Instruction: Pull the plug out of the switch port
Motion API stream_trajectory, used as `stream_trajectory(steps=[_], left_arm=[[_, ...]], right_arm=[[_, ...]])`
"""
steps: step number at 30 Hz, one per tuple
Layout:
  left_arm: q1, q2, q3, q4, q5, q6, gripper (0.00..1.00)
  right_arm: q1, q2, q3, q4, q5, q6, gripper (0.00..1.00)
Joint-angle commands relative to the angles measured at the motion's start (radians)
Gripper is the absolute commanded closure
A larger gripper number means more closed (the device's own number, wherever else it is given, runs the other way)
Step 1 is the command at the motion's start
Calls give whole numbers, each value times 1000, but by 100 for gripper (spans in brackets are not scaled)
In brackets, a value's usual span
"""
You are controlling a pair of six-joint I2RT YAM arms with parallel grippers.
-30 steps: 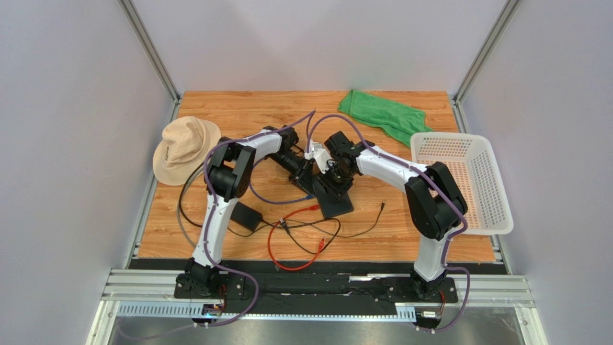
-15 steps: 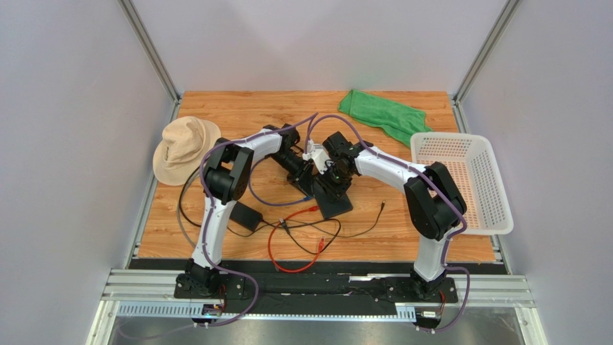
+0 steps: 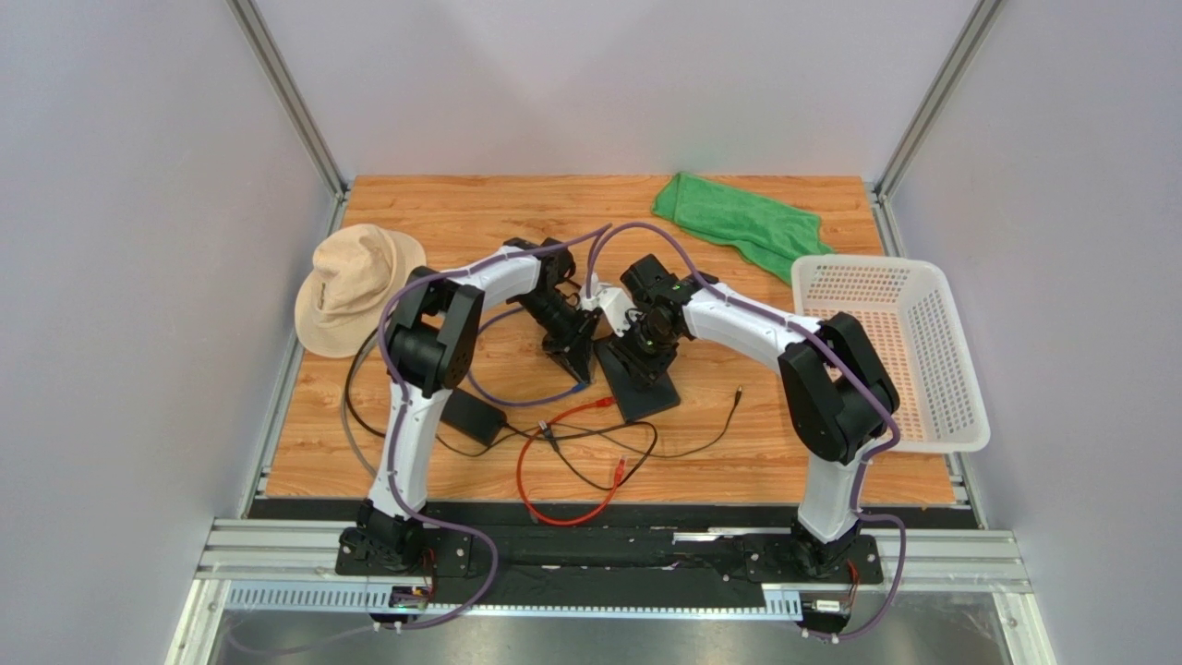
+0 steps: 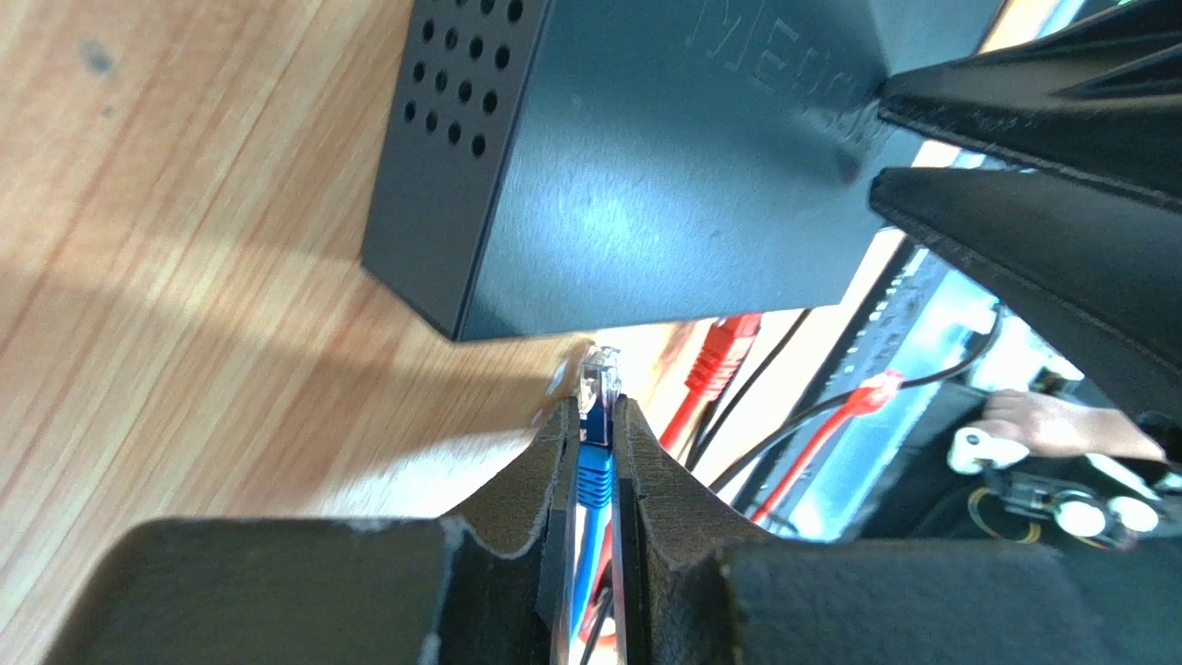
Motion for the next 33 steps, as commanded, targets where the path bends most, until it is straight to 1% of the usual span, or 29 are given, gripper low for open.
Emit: stream_trajectory(steps=[1, 3, 4, 5, 8, 9, 11, 12, 14, 16, 18, 22, 23, 24, 25, 28, 29, 30, 32, 33], left_arm=[[21, -106, 20, -9, -56, 61, 100], [47, -149, 47, -45, -25, 71, 100], [76, -160, 83, -62, -17, 76, 100], [93, -174, 103, -81, -25, 84, 100], [167, -192, 185, -168, -94, 146, 100], [211, -195, 226, -182, -135, 163, 100], [254, -200, 266, -211, -175, 206, 100], [297, -200, 307, -220, -224, 223, 100], [332, -183, 350, -245, -276, 275, 100], [371, -162, 407, -265, -369, 314, 100], [388, -151, 418, -277, -441, 372, 100], [399, -134, 366, -276, -470, 410, 100], [399, -129, 352, -282, -463, 409, 96], [399, -122, 334, -286, -444, 406, 90], [399, -108, 328, -298, -428, 407, 79], [397, -92, 311, -357, -335, 421, 67], [397, -95, 304, -380, -275, 433, 65], [397, -102, 300, -384, -247, 435, 62], [395, -137, 285, -366, -168, 418, 59], [395, -152, 277, -351, -137, 401, 39]], right_arm=[[8, 33, -9, 6, 37, -27, 67], [10, 33, -9, 6, 40, -26, 68], [10, 35, -7, 6, 37, -26, 67], [11, 38, -7, 6, 38, -27, 67], [14, 45, -1, 9, 38, -29, 67], [16, 48, 4, 10, 37, -30, 67], [19, 56, 10, 10, 38, -30, 67], [20, 58, 11, 9, 40, -30, 68], [23, 65, 19, 12, 41, -33, 68], [25, 67, 24, 12, 43, -35, 68], [28, 71, 27, 12, 46, -36, 68], [34, 70, 27, 13, 58, -43, 68], [34, 67, 27, 13, 60, -46, 68], [36, 67, 27, 15, 66, -47, 68], [39, 65, 25, 16, 67, -50, 68], [45, 62, 21, 21, 83, -53, 68], [48, 61, 19, 23, 86, -52, 68], [48, 62, 19, 26, 89, -52, 67], [51, 65, 21, 27, 90, -52, 67], [53, 67, 24, 26, 90, -52, 67]])
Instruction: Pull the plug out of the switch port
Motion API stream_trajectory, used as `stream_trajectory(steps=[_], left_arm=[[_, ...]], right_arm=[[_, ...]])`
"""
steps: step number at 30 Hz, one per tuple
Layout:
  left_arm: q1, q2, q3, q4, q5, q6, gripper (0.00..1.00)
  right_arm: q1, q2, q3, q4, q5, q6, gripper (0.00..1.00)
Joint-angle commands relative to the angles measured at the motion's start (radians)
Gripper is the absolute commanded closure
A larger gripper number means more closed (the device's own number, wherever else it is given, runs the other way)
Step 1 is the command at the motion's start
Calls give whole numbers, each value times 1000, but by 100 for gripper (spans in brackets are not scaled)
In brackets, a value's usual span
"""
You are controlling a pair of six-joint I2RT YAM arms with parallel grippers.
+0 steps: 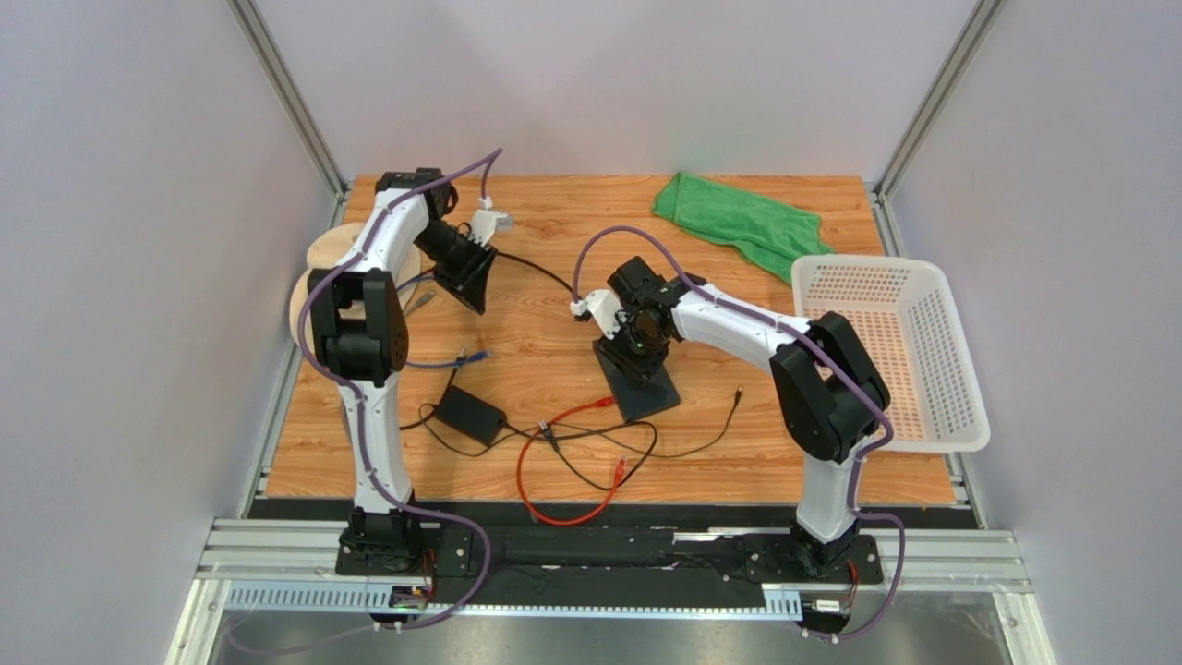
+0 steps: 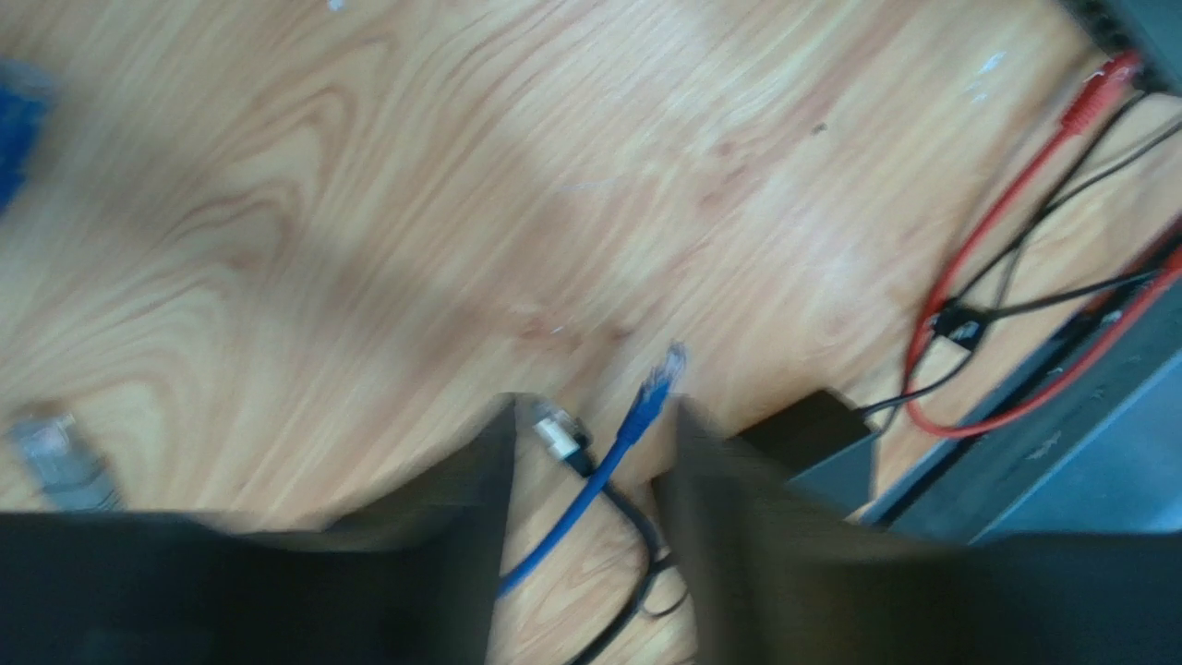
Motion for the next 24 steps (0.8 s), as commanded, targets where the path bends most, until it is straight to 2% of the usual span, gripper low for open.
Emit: stream_trajectory(steps=[1, 3, 4, 5, 6, 7, 8, 10, 11, 12, 14, 15, 16, 17, 24], left_arm=[[-5, -94, -21, -16, 214, -24, 39], [-5, -160, -77, 28, 355, -76, 38], [-5, -187, -112, 109, 407, -155, 39], [-5, -217, -210, 178, 500, -221, 39], [-5, -289, -275, 264, 537, -299, 40], [-8, -328, -345, 476, 564, -490, 41], [-13, -372, -495, 596, 546, -587, 41], [-51, -525, -629, 846, 420, -763, 42], [-78, -584, -735, 898, 278, -757, 42], [-109, -695, -781, 936, 209, -740, 42], [-213, -795, -922, 1073, 127, -638, 41], [-252, -861, -958, 1105, 115, -590, 41], [-313, -880, -985, 1130, 98, -497, 41], [-333, -894, -1030, 1137, 101, -465, 41], [-415, -900, -1164, 1139, 125, -225, 47]], right_arm=[[11, 45, -9, 24, 32, -26, 67], [12, 52, -1, 24, 29, -34, 67], [14, 53, 0, 24, 31, -37, 67], [14, 55, 2, 26, 32, -38, 67], [14, 55, 5, 26, 34, -42, 67], [14, 53, 5, 26, 37, -42, 67], [14, 53, 5, 29, 43, -45, 67], [14, 44, 7, 32, 50, -46, 67], [15, 38, 5, 44, 64, -43, 67], [15, 27, 2, 52, 73, -40, 67], [15, 13, 2, 67, 96, -32, 67], [15, 3, 4, 70, 106, -26, 67], [15, -4, 5, 75, 115, -25, 67], [14, -10, 17, 76, 126, -25, 67], [-20, -65, 77, 76, 196, -48, 66]])
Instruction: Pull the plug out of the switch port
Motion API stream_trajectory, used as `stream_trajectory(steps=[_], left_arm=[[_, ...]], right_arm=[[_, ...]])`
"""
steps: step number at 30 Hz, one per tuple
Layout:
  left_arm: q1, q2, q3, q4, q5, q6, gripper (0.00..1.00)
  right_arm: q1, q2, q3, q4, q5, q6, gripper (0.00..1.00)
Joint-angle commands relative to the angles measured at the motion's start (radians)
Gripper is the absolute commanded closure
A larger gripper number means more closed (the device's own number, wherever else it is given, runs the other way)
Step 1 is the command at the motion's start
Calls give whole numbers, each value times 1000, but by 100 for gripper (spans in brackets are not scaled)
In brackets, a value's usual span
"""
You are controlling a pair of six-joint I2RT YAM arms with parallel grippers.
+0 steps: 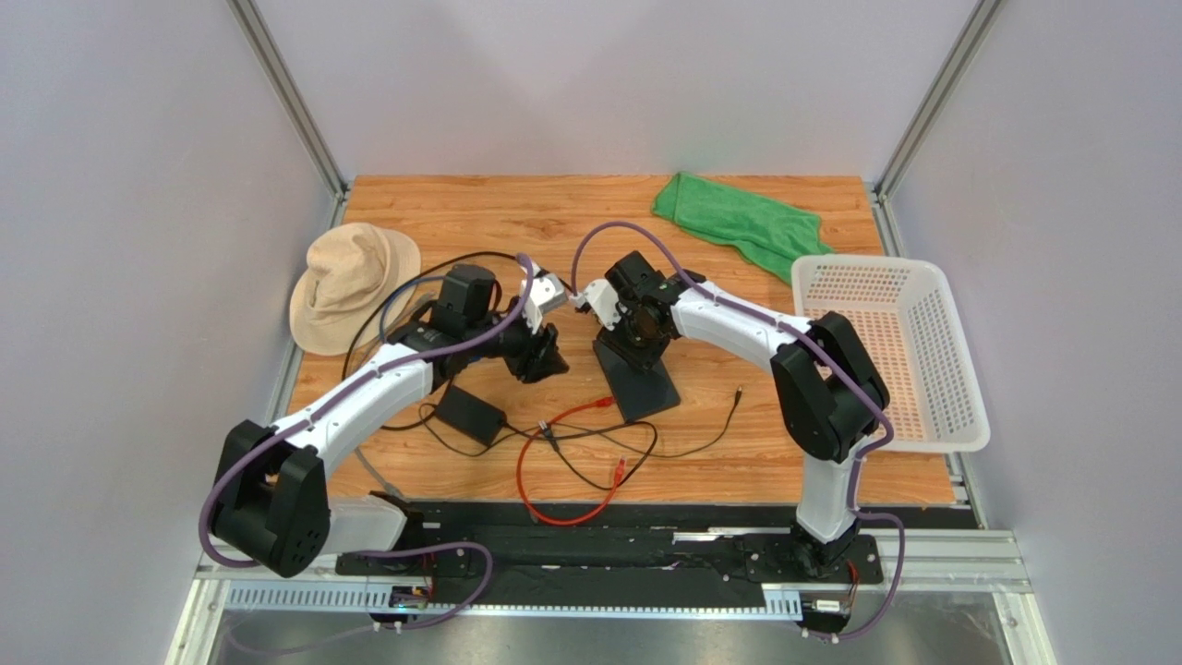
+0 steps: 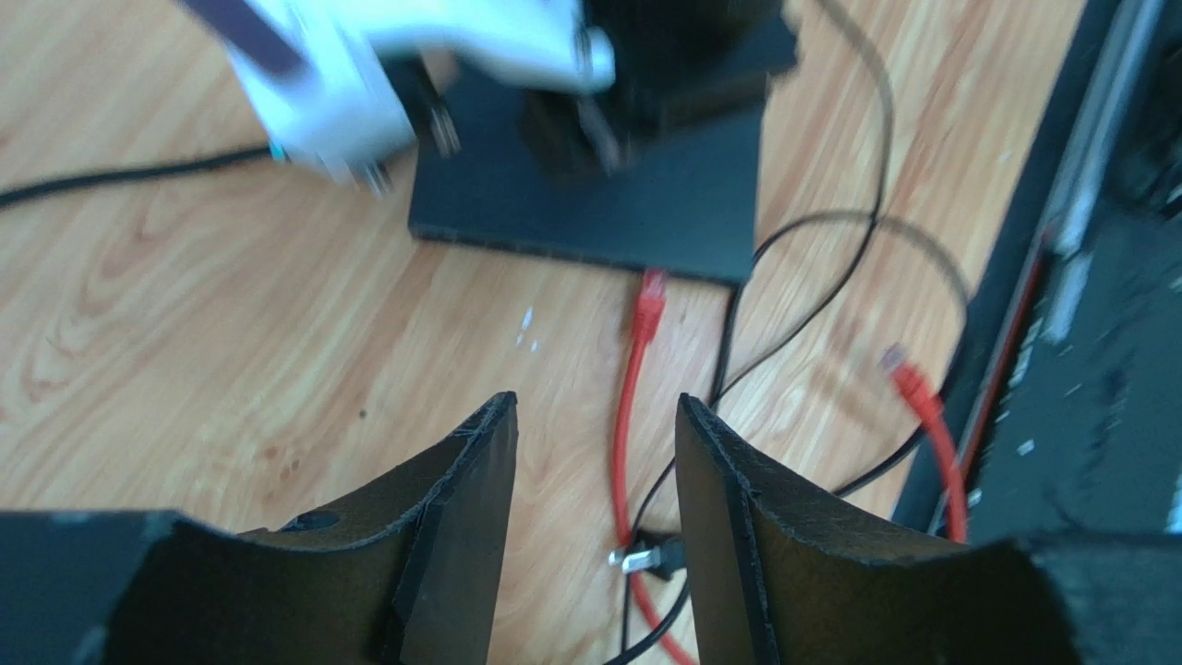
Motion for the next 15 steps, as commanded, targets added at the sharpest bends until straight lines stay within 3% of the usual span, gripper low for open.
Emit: stream_trajectory(steps=[1, 7, 10, 11, 12, 15], left_arm=[[-38, 15, -54, 26, -50, 201, 47], [-152, 55, -23, -3, -70, 307, 54], [-200, 100, 2, 1, -100, 315, 62], [-203, 113, 12, -6, -97, 312, 73], [-209, 147, 26, -25, -100, 315, 77], [-226, 202, 69, -49, -106, 313, 82]], right_arm=[[-32, -70, 58, 50, 87, -51, 65], [-105, -110, 44, 44, 84, -33, 64], [-151, -136, 24, 32, 44, 5, 64], [-159, -142, 14, 30, 34, 7, 64], [-170, -156, 6, 32, 32, 5, 64], [-185, -182, -25, 37, 24, 4, 64]])
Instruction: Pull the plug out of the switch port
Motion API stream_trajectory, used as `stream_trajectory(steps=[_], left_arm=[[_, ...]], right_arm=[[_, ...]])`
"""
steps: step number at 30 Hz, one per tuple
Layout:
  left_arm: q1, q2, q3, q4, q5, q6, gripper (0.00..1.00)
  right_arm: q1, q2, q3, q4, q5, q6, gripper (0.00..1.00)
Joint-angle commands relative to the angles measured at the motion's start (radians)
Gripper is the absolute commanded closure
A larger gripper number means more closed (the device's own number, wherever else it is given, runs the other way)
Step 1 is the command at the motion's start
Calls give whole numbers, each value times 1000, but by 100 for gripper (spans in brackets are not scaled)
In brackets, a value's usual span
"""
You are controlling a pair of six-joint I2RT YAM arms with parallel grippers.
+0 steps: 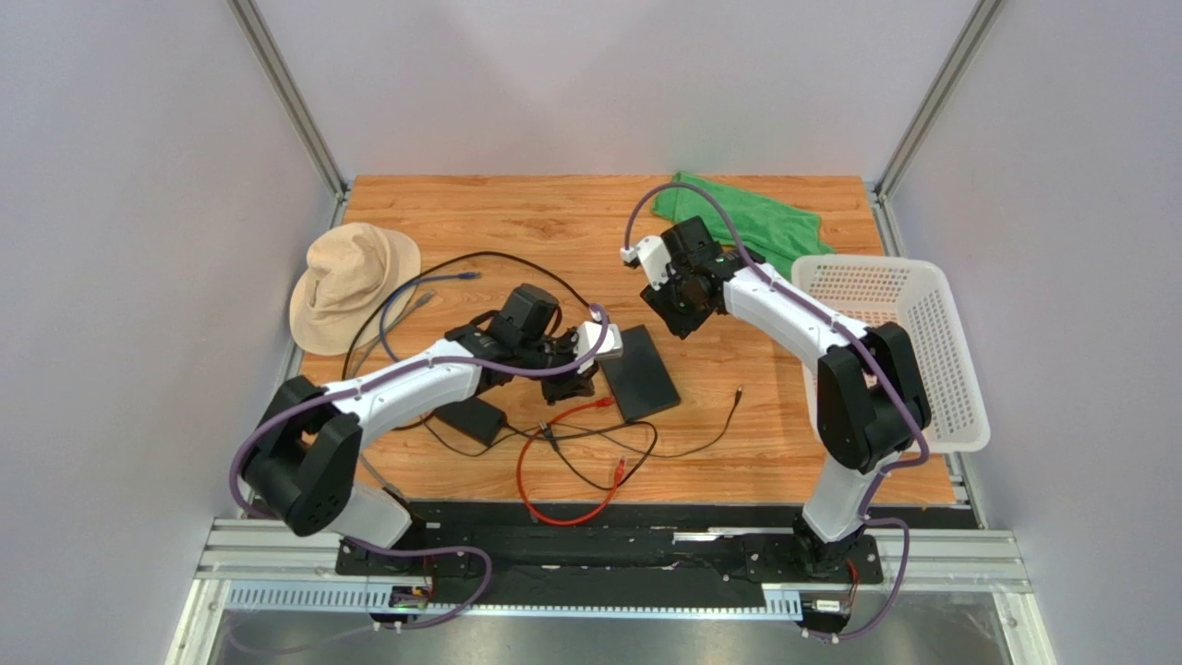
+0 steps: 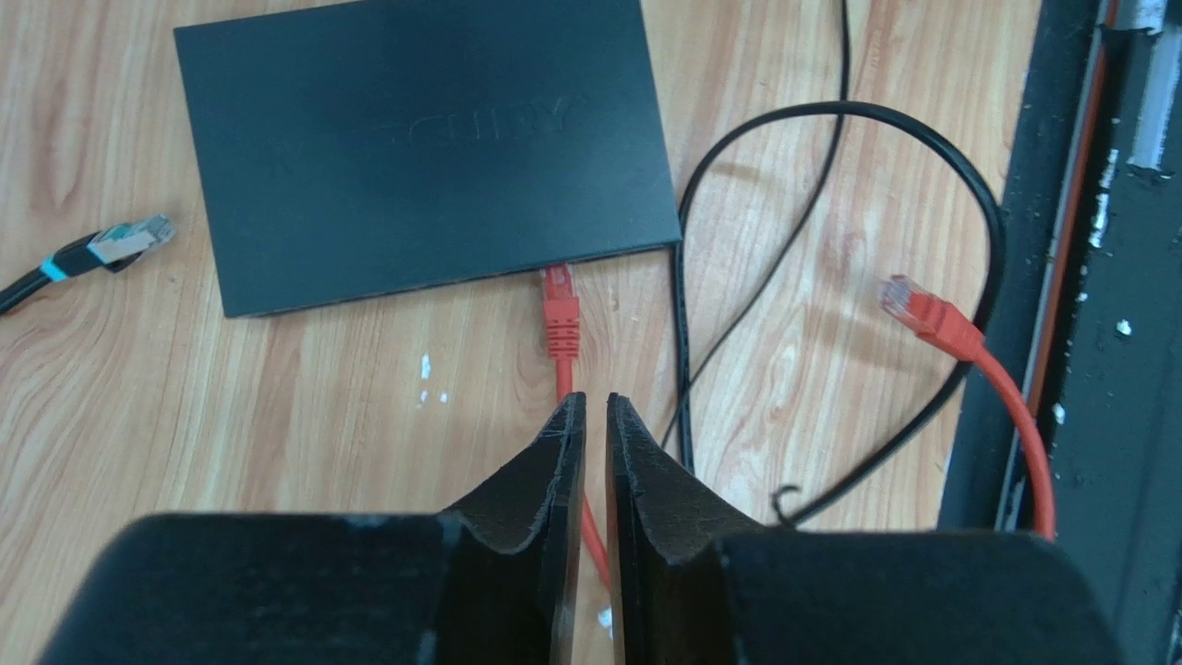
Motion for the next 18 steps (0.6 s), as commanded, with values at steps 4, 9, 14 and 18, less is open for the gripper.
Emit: stream_trajectory(steps=[4, 9, 14, 18], left_arm=[[-54, 107, 105, -45, -19, 60, 78], [-92, 166, 127, -52, -39, 80, 76], [-109, 218, 177, -110, -44, 103, 74], [-111, 233, 205, -138, -82, 116, 65]], right_arm=[[-33, -98, -46, 22, -40, 26, 63], [-45, -109, -53, 19, -49, 34, 63], [-52, -105, -47, 16, -62, 35, 63], [-53, -102, -49, 17, -74, 38, 63]])
